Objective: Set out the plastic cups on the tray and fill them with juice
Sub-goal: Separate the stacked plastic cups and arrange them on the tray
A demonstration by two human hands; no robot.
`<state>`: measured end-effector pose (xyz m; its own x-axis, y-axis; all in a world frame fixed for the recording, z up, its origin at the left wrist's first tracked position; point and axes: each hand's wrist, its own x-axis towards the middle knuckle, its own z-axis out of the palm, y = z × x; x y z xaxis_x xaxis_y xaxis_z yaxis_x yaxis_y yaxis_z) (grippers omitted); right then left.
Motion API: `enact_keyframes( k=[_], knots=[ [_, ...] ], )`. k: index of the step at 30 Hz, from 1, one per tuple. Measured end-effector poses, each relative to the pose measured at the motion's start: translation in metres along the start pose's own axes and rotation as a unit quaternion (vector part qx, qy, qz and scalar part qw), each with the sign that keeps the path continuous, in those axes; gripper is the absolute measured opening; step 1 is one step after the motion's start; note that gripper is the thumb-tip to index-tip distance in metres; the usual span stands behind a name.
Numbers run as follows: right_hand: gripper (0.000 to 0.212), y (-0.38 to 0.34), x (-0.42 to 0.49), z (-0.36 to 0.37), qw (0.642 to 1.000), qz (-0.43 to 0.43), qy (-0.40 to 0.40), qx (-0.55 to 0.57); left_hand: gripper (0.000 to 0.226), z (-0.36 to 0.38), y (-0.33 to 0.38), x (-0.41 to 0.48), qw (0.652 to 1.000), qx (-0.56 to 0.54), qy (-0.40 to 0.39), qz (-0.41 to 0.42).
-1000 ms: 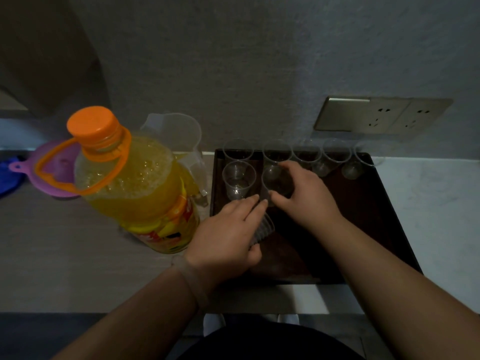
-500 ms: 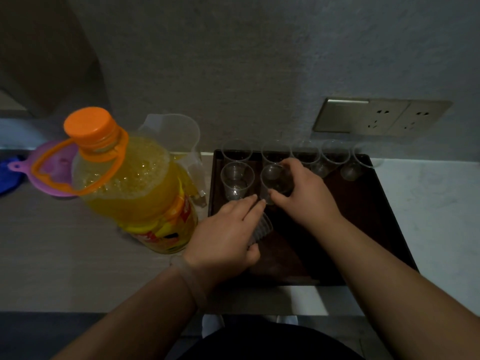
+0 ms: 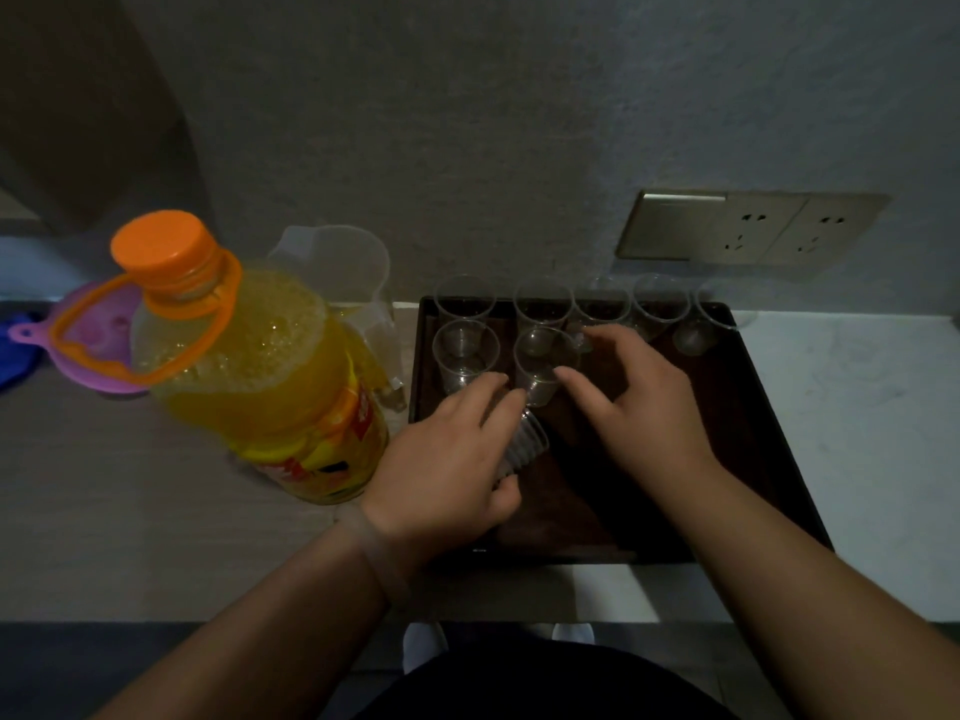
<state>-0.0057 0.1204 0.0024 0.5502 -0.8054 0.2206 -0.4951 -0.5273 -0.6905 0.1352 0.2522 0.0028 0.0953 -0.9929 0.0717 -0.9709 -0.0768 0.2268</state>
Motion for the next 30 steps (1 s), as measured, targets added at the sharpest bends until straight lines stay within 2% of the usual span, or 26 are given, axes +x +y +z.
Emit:
enact_keyframes(
  k=[2, 3, 6, 8, 10, 13, 18, 22, 26, 28, 30],
  knots=[
    [0.028, 0.000, -0.008, -0.005, 0.996, 0.042, -0.013, 0.077, 0.073, 0.000, 0.002, 0.001, 1.000, 0.009, 0.013, 0.005],
    [0.029, 0.002, -0.010, -0.007, 0.987, 0.075, -0.048, 0.132, 0.073, 0.000, 0.004, 0.003, 1.000, 0.015, 0.021, 0.011],
    [0.036, 0.011, -0.011, -0.005, 0.928, 0.145, -0.194, 0.282, 0.073, 0.000, 0.009, 0.008, 0.999, 0.025, 0.036, 0.027],
    [0.039, 0.017, -0.011, -0.004, 0.907, 0.153, -0.236, 0.313, 0.075, -0.001, 0.013, 0.010, 0.998, 0.027, 0.040, 0.032],
    [0.043, 0.020, -0.011, -0.006, 0.897, 0.161, -0.237, 0.336, 0.077, -0.002, 0.017, 0.012, 0.998, 0.028, 0.050, 0.032],
    [0.047, 0.022, -0.012, -0.009, 0.862, 0.192, -0.235, 0.405, 0.071, -0.004, 0.022, 0.014, 0.997, 0.026, 0.058, 0.039],
    [0.052, 0.027, -0.011, -0.013, 0.854, 0.223, -0.184, 0.434, 0.069, -0.003, 0.025, 0.017, 0.997, 0.041, 0.050, 0.036],
    [0.032, 0.035, -0.006, -0.027, 0.894, 0.209, -0.069, 0.391, 0.069, 0.004, 0.023, 0.016, 0.998, 0.048, 0.031, 0.028],
    [0.030, 0.042, -0.003, -0.049, 0.965, 0.142, 0.038, 0.215, 0.069, 0.007, 0.026, 0.018, 0.998, 0.056, 0.031, 0.018],
    [0.042, 0.046, 0.002, -0.052, 0.988, 0.110, 0.026, 0.106, 0.068, 0.008, 0.030, 0.021, 0.998, 0.055, 0.038, 0.021],
    [0.054, 0.050, 0.006, -0.046, 0.995, 0.091, -0.018, 0.029, 0.067, 0.008, 0.033, 0.024, 0.997, 0.052, 0.042, 0.024]
  ],
)
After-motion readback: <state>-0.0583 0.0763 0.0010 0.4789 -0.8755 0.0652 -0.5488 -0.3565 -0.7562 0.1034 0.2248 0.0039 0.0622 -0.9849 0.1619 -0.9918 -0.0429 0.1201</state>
